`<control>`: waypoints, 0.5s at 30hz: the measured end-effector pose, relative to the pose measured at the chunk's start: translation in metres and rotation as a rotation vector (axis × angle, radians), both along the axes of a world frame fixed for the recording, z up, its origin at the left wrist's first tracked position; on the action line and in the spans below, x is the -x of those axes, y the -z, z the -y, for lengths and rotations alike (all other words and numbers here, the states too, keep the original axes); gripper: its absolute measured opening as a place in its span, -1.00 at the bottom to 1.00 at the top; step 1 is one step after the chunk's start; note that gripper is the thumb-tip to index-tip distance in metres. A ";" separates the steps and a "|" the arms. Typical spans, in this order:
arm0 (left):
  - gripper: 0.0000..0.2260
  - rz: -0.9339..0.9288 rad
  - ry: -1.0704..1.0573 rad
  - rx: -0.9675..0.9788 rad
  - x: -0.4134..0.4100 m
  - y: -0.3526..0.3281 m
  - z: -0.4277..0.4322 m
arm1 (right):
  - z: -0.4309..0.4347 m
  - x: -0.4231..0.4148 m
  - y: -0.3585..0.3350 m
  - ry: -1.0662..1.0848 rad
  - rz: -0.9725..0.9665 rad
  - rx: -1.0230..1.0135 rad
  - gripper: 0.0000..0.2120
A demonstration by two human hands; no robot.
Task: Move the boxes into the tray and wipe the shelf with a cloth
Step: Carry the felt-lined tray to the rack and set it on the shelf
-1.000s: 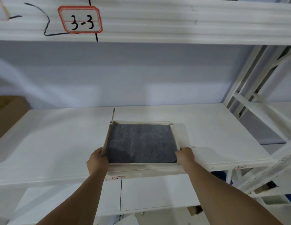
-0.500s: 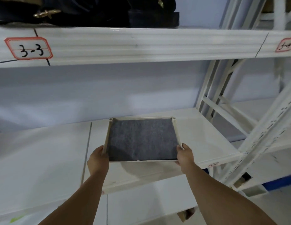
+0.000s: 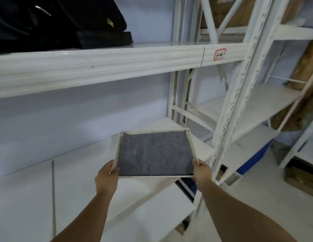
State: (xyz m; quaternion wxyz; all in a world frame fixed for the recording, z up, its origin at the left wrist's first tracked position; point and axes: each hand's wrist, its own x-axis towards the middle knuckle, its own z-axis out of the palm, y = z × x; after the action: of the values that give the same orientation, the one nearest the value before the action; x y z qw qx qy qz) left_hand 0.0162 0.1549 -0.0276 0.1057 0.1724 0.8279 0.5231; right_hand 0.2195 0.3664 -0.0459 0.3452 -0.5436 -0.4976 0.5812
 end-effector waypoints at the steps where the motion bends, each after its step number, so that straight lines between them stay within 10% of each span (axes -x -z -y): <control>1: -0.81 0.006 0.047 -0.027 -0.003 -0.001 -0.004 | 0.003 -0.009 0.001 0.047 -0.008 -0.008 -0.71; 15: -0.85 0.296 0.503 -0.113 -0.091 0.015 -0.053 | 0.087 -0.179 0.000 0.579 -0.057 -0.016 -0.72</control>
State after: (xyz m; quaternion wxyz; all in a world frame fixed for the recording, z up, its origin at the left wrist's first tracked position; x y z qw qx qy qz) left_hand 0.1076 0.2076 -0.0424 0.3417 0.2995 0.7043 0.5454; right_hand 0.3983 0.2799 -0.0454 0.5148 -0.6437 -0.3164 0.4697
